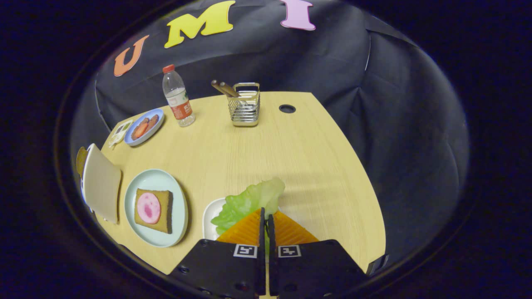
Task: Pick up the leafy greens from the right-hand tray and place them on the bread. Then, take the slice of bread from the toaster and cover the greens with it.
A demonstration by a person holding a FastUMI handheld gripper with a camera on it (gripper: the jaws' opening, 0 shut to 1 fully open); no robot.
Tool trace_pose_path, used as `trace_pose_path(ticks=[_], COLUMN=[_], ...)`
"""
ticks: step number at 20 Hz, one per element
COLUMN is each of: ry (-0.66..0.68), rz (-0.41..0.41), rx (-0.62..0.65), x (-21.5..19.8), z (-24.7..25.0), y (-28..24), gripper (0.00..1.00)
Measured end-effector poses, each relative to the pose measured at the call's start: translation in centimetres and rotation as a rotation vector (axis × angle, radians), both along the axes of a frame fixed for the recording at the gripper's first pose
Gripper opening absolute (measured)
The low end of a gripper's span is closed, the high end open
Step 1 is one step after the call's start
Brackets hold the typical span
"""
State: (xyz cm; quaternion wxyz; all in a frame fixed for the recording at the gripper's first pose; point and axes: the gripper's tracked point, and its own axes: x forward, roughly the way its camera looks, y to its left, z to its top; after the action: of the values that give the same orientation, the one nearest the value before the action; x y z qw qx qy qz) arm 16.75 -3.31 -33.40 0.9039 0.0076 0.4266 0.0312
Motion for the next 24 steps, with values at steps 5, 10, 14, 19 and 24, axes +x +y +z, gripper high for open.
trace_pose_path(ticks=[5, 10, 14, 19, 24], ry=[-0.034, -0.067, -0.079, -0.085, -0.077], rz=[-0.002, 0.014, 0.03, 0.055, 0.165], rx=[0.004, 0.025, 0.038, 0.045, 0.06], x=[-2.4, -4.9, -7.2, -9.4, -11.0], z=[3.7, 7.0, 8.6, 10.0, 10.4], y=[1.8, 5.8, 9.8, 15.4, 22.2], gripper=[0.04, 0.03, 0.03, 0.04, 0.04])
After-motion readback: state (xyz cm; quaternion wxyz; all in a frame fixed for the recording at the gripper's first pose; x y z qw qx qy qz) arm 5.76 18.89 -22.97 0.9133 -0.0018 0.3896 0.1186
